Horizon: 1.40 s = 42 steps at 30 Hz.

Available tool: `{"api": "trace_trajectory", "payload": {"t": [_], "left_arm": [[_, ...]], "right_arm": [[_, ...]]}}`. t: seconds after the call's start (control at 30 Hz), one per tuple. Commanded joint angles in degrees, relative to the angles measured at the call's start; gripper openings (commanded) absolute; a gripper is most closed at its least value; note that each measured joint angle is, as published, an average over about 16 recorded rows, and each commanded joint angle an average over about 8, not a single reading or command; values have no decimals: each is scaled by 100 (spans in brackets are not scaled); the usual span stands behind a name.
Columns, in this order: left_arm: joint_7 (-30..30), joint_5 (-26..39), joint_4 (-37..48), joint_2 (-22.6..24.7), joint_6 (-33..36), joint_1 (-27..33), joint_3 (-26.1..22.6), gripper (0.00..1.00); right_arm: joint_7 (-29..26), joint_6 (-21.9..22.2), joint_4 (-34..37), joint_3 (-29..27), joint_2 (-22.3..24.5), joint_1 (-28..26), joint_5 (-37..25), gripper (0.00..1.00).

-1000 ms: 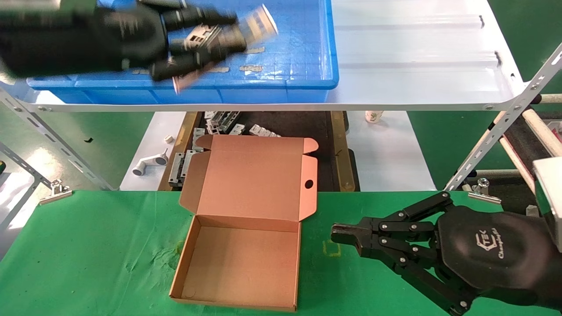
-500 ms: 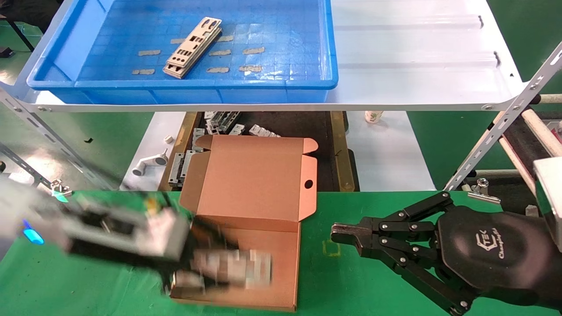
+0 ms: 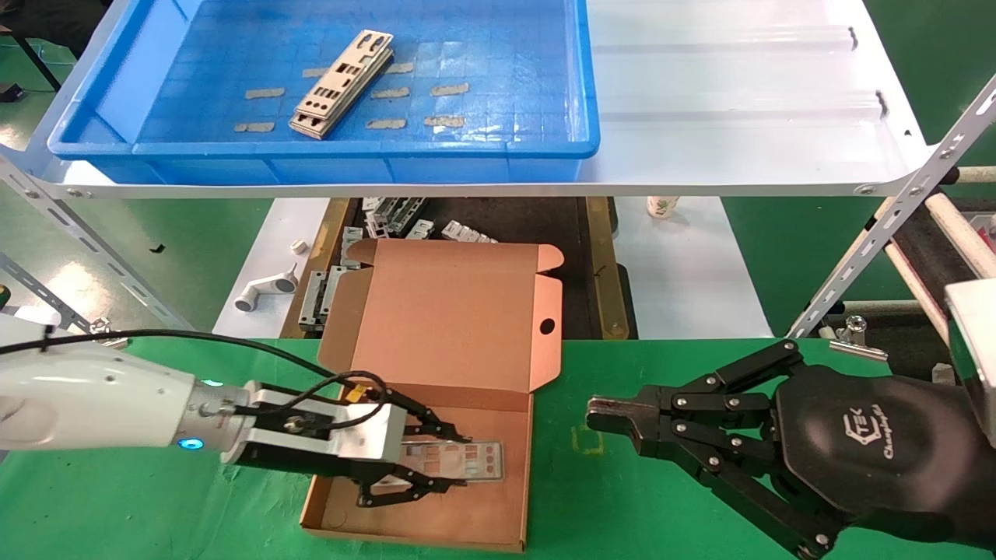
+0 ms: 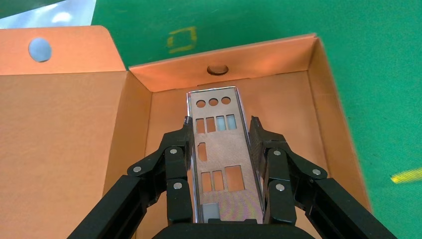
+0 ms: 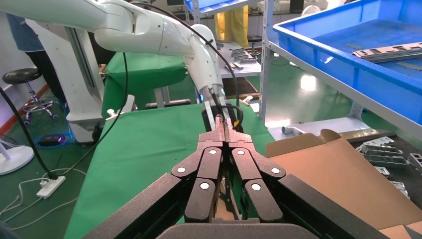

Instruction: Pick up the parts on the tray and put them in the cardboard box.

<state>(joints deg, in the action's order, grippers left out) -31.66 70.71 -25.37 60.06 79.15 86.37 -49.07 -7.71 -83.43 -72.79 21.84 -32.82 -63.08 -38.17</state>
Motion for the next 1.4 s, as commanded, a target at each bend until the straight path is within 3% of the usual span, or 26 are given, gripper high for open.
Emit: {"api": "trace_trajectory", "payload": {"t": [0.03,0.13,0.2,0.73,1.03,1.07,1.3,1.33,1.4], "left_arm": [[-182,2,207,130,-48,20,7,48],[-320,42,517,269,-68,94,-13,85],[-404,67,702,344,-54,144,-28,99],[-751,-30,1678,523,259,468,38,100],[-22,-860,1771,219,1218,690,479,100],[117,-988,1675,162,1256,667,523,100],[665,-1311,1270,-52,1315,499,799,100],[701,-1310,1236,-69,1311,471,848,100],[830,-1368,1015,-157,1287,364,937,100]], "right_arm": [[0,0,0,0,0,0,0,0],[0,0,0,0,0,0,0,0],[0,0,0,0,0,0,0,0],[1,0,0,1,0,0,1,0],[1,1,0,2,1,0,1,0],[1,1,0,2,1,0,1,5],[1,1,0,2,1,-1,1,92],[1,1,0,2,1,-1,1,100],[1,1,0,2,1,-1,1,100]]}}
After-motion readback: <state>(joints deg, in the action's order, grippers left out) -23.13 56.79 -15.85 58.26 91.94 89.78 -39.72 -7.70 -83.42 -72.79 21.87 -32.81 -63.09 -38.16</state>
